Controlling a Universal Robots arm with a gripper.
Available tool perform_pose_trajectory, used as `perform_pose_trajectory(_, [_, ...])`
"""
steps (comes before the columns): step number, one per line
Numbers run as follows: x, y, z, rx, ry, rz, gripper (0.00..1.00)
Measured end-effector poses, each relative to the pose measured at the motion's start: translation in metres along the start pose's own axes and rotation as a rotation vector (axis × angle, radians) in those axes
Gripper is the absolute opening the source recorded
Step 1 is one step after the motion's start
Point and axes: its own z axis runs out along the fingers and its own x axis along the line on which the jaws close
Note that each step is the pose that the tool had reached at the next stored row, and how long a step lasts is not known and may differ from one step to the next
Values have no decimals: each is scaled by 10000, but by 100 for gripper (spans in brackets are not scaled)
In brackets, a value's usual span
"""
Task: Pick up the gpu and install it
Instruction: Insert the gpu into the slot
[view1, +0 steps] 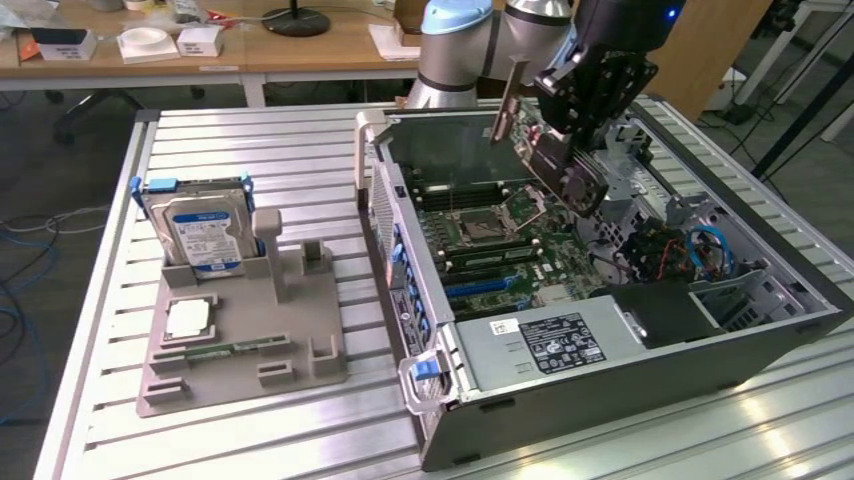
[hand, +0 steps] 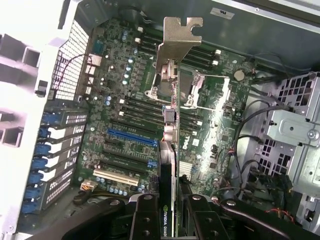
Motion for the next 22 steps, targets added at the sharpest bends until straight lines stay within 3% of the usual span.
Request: perform_pose_trajectory(22, [0,0,0,-26,25,-1106,26])
